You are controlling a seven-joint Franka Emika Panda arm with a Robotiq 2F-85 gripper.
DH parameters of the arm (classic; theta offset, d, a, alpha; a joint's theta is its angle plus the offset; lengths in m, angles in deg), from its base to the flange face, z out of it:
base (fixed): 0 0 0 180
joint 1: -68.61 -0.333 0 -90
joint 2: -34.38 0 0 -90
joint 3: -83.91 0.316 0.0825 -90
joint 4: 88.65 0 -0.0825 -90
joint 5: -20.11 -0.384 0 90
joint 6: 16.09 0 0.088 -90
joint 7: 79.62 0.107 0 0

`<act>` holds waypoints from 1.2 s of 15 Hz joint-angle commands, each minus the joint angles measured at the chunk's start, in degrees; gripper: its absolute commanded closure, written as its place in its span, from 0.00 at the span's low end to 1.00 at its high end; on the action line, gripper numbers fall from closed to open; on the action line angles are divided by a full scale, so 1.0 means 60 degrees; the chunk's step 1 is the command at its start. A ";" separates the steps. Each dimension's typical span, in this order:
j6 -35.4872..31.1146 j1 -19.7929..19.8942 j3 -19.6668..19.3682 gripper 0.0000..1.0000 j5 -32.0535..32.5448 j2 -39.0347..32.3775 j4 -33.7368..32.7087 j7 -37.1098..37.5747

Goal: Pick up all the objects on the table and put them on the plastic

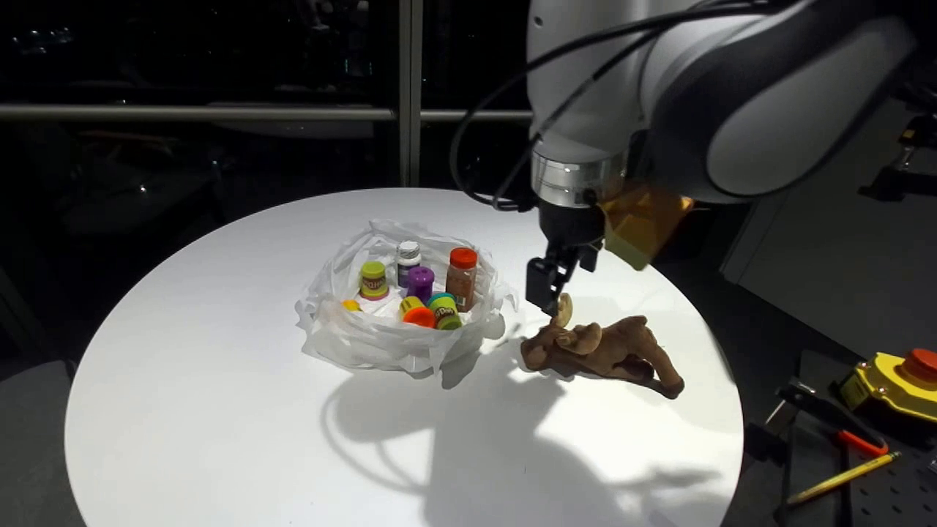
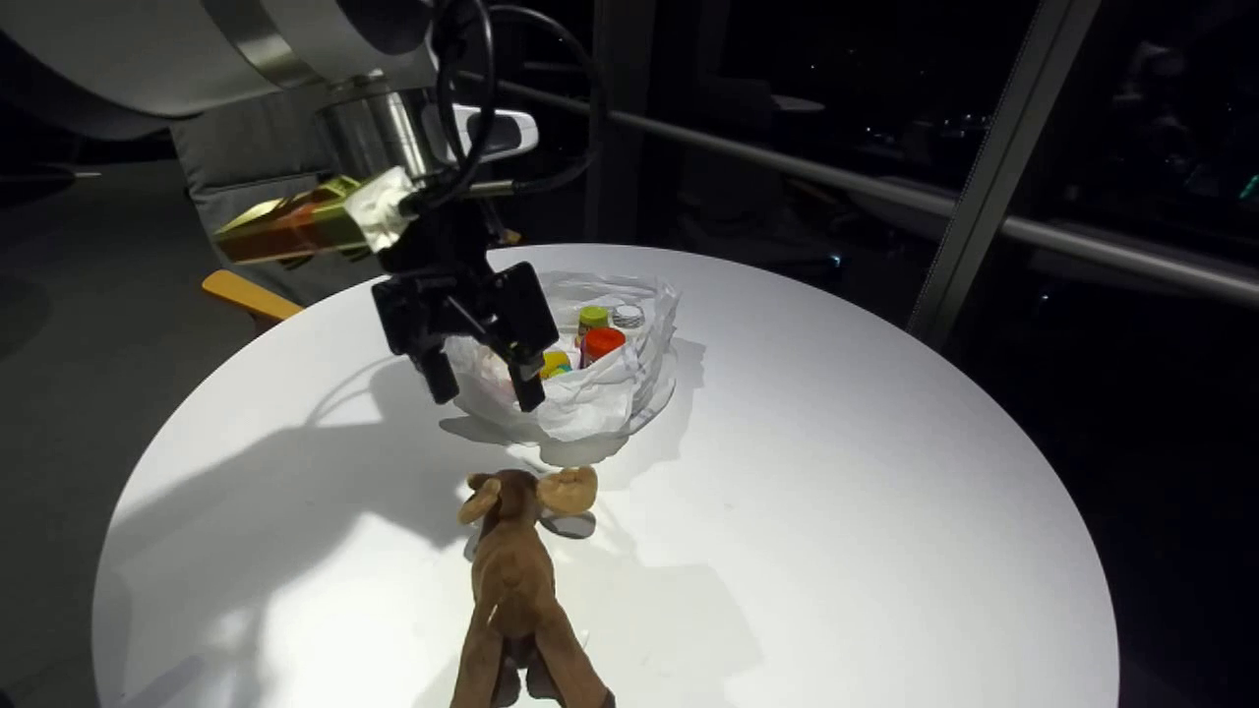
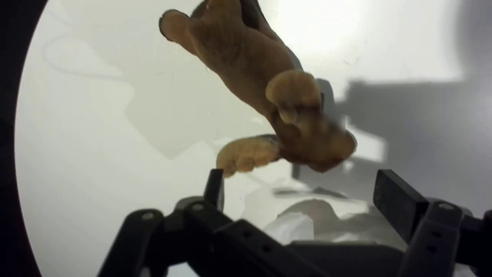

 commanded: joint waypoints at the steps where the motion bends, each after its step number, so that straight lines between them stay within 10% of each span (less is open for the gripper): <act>1: -0.0495 0.0293 -0.0130 0.00 0.1785 0.1754 0.2426 0.0706; 10: -0.3143 0.1812 -0.0918 0.00 0.5604 0.1508 0.3260 0.0869; 18: -0.5304 0.2527 -0.1038 0.00 0.5059 -0.0477 0.2602 -0.0255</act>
